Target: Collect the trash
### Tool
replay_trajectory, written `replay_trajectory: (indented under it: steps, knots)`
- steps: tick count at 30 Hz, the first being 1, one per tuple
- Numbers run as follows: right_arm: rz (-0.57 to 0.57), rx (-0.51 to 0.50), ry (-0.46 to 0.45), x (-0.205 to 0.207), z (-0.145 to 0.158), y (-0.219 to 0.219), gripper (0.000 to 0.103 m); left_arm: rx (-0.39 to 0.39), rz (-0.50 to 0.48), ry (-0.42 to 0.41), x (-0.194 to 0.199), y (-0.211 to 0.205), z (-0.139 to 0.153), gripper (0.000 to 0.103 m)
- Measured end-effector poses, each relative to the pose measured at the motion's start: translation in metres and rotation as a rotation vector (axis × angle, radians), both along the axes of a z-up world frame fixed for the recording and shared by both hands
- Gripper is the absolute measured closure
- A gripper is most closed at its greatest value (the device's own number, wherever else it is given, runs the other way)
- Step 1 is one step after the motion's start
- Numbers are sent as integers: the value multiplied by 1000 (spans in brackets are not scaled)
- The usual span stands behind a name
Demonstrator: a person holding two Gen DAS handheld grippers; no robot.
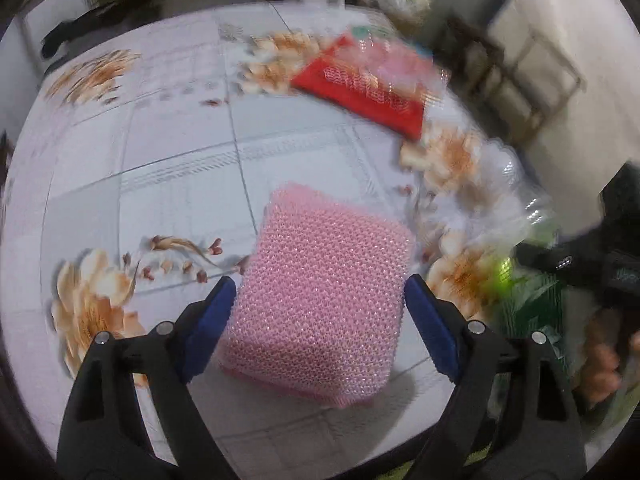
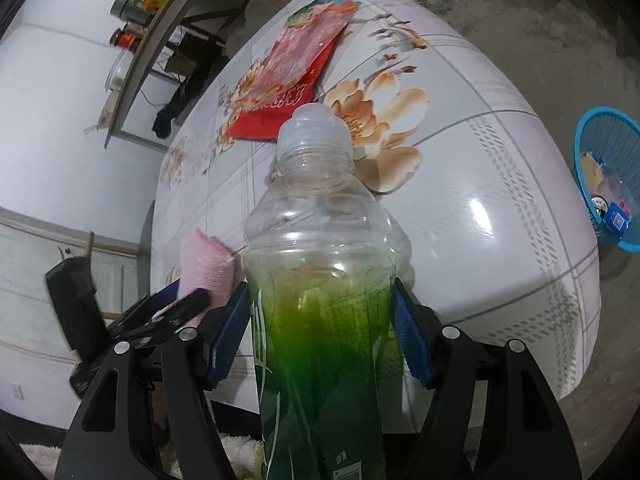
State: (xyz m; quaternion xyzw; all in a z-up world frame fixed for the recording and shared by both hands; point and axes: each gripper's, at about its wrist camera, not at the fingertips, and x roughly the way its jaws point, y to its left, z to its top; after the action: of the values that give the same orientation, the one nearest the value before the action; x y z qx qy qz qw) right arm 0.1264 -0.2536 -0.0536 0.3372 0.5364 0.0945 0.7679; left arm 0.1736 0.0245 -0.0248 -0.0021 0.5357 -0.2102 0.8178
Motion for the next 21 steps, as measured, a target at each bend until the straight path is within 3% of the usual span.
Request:
replay_trajectory:
  steps: [3, 14, 21]
  knots:
    - [3, -24, 2, 5, 3, 6, 36, -32, 12, -38, -5, 4, 7, 14]
    - [20, -169, -32, -2, 21, 17, 30, 91, -169, -51, -15, -22, -5, 14]
    - [69, -224, -25, -3, 21, 32, 29, 171, -175, -77, -25, -32, -10, 14]
